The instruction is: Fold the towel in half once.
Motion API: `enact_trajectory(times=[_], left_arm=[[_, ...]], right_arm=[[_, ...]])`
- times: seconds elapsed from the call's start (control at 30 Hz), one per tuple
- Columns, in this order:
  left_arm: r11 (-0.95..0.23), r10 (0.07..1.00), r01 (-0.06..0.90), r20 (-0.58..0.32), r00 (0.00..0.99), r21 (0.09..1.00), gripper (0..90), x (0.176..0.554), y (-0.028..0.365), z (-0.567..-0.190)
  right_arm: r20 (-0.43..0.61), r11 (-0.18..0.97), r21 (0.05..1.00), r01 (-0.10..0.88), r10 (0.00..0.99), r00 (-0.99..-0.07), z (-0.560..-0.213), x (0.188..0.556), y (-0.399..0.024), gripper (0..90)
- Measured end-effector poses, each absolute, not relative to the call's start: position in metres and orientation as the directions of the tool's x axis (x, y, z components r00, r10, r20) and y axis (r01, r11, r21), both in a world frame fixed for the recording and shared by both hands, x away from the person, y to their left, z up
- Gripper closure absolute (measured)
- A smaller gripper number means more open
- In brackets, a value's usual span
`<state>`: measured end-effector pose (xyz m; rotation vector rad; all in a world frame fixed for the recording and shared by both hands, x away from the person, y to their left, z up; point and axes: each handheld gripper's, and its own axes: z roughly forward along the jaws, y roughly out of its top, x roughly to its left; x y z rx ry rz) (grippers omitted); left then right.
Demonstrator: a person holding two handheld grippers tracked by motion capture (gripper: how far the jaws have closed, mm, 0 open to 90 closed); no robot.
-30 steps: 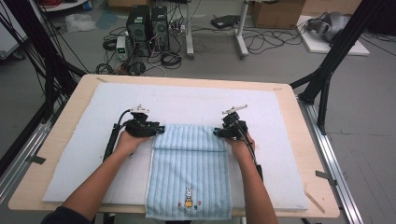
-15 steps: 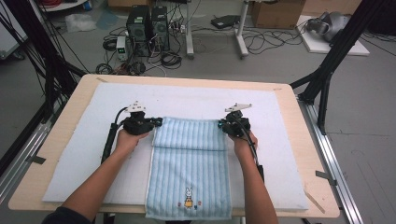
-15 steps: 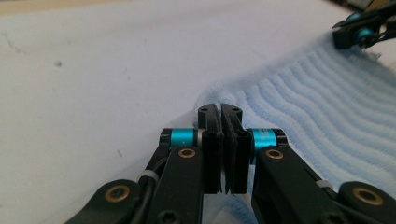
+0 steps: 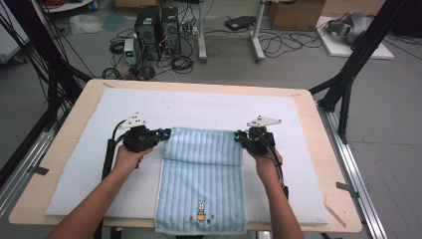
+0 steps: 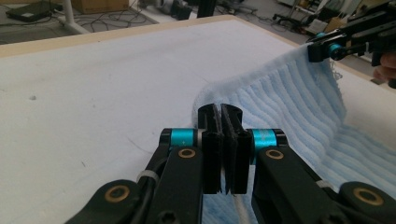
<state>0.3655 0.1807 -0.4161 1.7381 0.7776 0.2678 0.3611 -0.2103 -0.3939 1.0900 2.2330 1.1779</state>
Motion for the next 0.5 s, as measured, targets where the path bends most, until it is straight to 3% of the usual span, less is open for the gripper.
enact_trajectory(times=[0.5], left_arm=[[-0.126,0.601,0.372,-0.227,0.766,0.920,86.1,0.322,0.188,-0.427]], right_arm=[[0.044,0.316,0.837,0.447,0.775,-0.630,-0.402,0.316,-0.214,82.2]])
